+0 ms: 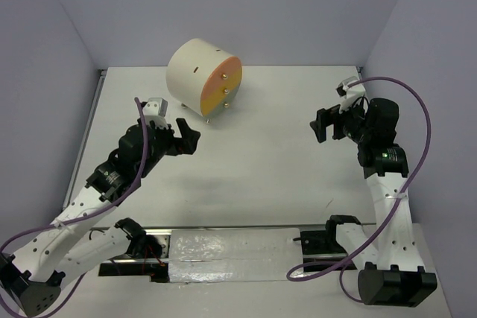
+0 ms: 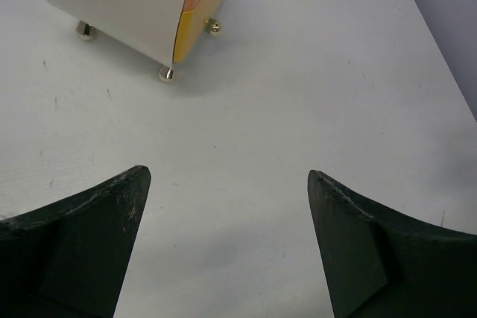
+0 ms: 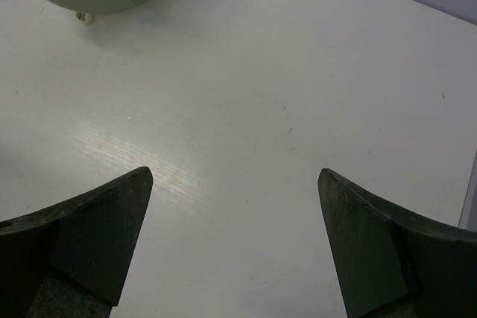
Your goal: Organize the makeup
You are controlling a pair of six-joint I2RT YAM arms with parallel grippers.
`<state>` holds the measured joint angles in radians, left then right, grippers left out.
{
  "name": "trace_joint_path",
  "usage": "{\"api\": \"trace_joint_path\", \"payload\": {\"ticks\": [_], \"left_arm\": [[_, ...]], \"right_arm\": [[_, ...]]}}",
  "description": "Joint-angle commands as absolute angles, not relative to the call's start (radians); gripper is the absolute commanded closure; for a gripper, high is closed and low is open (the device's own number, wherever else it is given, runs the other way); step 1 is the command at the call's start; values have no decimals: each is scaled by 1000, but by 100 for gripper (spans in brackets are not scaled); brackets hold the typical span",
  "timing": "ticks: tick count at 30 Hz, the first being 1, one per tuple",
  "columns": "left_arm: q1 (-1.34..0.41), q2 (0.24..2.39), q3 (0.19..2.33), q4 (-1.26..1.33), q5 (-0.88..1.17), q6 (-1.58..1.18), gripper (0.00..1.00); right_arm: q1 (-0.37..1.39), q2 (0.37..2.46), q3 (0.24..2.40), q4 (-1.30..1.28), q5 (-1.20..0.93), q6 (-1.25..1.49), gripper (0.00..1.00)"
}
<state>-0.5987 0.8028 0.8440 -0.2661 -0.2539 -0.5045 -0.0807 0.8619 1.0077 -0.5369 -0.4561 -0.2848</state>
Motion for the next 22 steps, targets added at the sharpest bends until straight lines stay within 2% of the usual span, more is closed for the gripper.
{"api": "trace_joint_path", "payload": {"ticks": [1, 22], "left_arm": [[-594, 770, 830, -249, -247, -520, 1], [-583, 825, 836, -233, -230, -506, 1]], "right_arm": [[-75, 859, 1006, -474, -453, -229, 0], [-75, 867, 960, -423, -422, -164, 0]]}}
